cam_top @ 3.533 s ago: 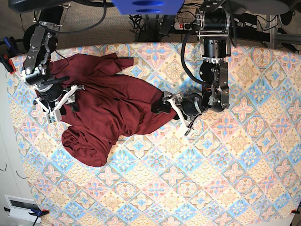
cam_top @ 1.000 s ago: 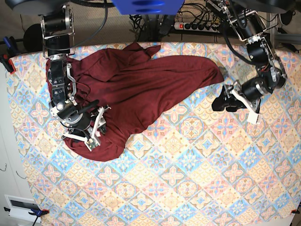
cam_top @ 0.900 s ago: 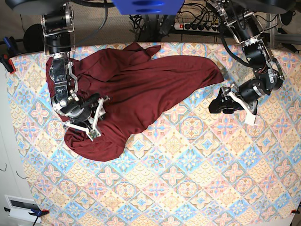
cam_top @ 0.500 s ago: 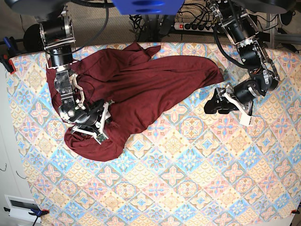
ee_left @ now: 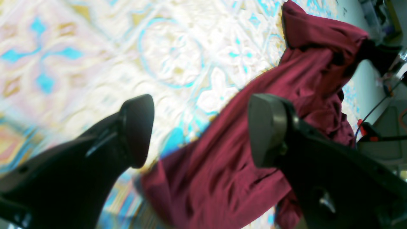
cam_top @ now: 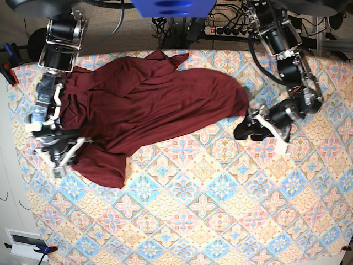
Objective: Layout the t-shirt on the table in an organized manner, then fold the t-shirt properly
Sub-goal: 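Release with the left gripper and regrasp the shirt with the right gripper, then grasp the shirt middle with the left gripper and pull it outward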
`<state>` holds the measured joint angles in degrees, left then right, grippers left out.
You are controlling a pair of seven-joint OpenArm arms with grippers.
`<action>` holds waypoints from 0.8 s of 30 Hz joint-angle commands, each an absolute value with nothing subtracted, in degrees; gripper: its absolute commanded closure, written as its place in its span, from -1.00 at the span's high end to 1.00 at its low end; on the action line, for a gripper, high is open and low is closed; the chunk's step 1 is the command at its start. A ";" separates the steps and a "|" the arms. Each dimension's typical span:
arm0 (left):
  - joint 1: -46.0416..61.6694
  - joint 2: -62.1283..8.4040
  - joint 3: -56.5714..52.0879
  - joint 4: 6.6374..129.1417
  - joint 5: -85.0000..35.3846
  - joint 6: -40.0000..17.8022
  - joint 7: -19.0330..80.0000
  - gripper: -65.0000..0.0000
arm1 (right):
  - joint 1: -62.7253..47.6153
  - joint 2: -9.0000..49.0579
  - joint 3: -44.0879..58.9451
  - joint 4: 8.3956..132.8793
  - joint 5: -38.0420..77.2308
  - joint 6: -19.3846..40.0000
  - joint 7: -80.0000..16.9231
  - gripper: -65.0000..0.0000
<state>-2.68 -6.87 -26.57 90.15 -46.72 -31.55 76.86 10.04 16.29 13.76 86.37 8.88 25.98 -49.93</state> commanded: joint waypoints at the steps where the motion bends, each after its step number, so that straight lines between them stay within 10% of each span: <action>1: -3.74 -6.20 -25.63 91.03 -46.64 -31.69 75.30 0.39 | 11.56 17.36 16.31 86.90 9.19 25.71 -47.69 -0.99; 12: -14.29 7.87 -18.68 81.54 -31.08 -31.69 67.12 0.39 | 14.37 20.18 25.71 74.51 9.10 25.71 -46.99 -0.98; 24: -25.71 9.00 -4.18 51.91 -28.70 -31.60 50.42 0.39 | 12.88 20.35 27.47 73.63 9.01 25.63 -44.09 -0.44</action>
<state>-24.38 8.36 -4.56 51.05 -27.40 -30.83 51.29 11.94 19.05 27.11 72.71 8.80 25.69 -45.04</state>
